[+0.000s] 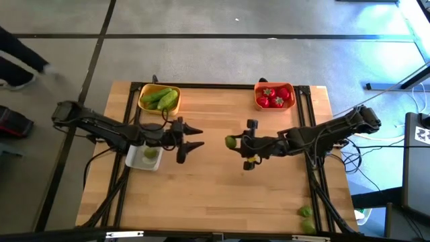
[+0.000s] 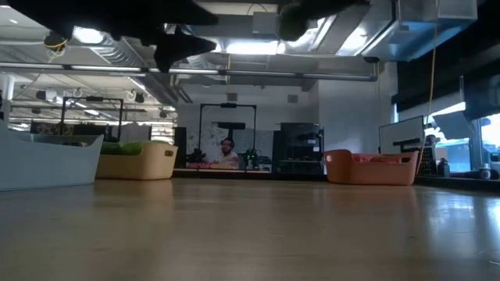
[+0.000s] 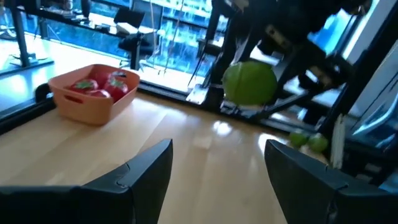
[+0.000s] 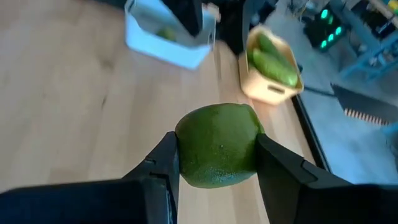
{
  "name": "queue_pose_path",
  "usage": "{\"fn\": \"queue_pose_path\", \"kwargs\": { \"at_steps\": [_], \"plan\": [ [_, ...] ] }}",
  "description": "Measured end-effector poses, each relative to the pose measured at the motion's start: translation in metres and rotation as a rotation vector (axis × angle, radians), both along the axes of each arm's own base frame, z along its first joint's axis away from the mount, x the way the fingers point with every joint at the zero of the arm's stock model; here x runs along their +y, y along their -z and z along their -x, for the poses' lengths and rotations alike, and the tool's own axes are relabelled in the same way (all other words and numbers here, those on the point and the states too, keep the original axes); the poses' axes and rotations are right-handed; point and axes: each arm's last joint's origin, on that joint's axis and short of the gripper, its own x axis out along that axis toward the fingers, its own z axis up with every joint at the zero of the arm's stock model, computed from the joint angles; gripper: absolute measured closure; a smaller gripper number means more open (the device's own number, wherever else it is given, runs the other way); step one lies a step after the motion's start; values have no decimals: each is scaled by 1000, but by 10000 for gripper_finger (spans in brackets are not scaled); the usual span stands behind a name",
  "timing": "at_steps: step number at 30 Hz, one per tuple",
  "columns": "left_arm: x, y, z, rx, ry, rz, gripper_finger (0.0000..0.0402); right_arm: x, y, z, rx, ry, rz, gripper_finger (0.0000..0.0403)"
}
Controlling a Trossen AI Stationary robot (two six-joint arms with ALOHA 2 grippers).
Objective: Sort produce into baskets
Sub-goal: Put the top green lime into the white bin
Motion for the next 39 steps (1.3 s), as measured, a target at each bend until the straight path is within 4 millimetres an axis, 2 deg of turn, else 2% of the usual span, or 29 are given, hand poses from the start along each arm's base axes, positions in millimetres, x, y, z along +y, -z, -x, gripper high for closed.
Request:
{"fn": "queue_pose_path", "kwargs": {
  "at_steps": [10,16,24,33,39],
  "plan": [
    [-5,0,-15,-180,14,182,151,3,-5,-8,-122,-55,42,261],
    [-8,-1,-27,-211,27,271,151,8,1,-23,-160,-105,103,261],
    [-17,-1,-43,-196,87,274,151,10,12,-40,-192,-99,179,261],
    [-19,-1,-47,-192,92,271,152,12,13,-42,-195,-133,193,261],
    [-19,-3,-47,-212,93,271,194,12,12,-42,-207,-139,187,261]
  ]
}}
